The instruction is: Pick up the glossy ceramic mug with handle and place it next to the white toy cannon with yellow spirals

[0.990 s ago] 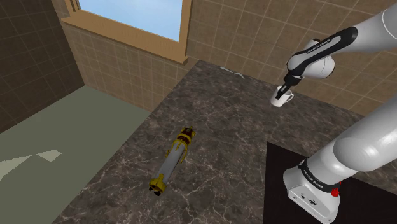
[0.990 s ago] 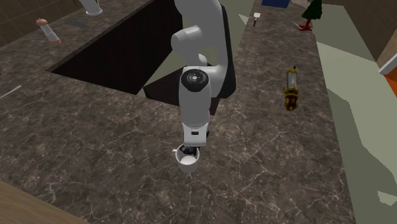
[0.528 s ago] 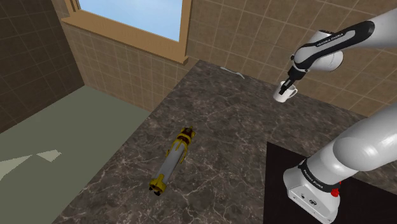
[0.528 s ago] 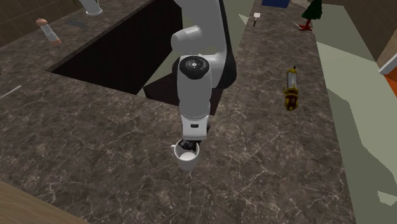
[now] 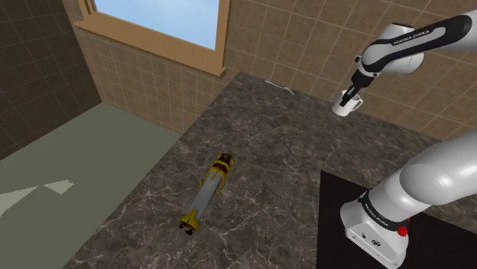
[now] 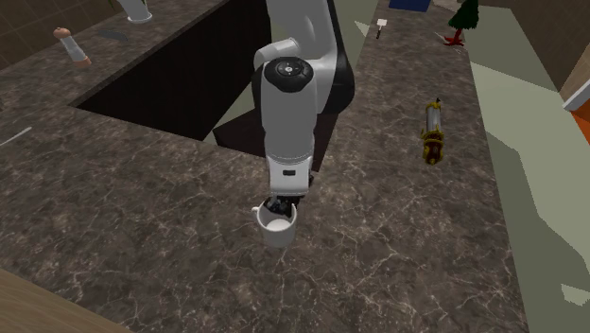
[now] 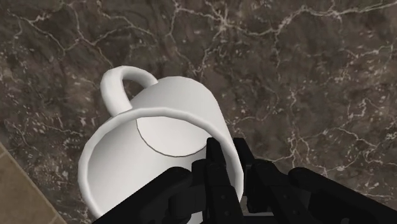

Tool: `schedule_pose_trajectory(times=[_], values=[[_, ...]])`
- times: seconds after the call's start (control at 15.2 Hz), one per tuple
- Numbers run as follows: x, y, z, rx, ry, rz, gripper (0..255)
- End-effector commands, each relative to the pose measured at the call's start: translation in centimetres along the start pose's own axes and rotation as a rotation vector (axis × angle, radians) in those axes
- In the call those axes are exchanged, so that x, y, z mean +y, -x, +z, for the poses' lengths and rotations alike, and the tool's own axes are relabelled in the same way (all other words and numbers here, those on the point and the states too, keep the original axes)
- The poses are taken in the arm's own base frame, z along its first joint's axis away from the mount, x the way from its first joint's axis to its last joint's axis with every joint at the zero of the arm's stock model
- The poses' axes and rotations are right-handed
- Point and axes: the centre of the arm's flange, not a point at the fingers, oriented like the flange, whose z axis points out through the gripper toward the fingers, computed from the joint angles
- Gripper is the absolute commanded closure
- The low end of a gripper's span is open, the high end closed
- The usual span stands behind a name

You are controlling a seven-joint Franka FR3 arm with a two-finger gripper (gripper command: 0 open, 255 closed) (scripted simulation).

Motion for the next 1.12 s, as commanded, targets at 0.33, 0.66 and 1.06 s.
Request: schedule_pose_trajectory(times=[0.33, 0.66, 1.06], values=[[0.3, -0.1, -3.7, 0.000, 0.000, 0.000, 255], [0.4, -0.3, -6.2, 0.000, 0.000, 0.000, 255], [-7.3, -2.1, -6.6, 0.000, 0.000, 0.000, 255]])
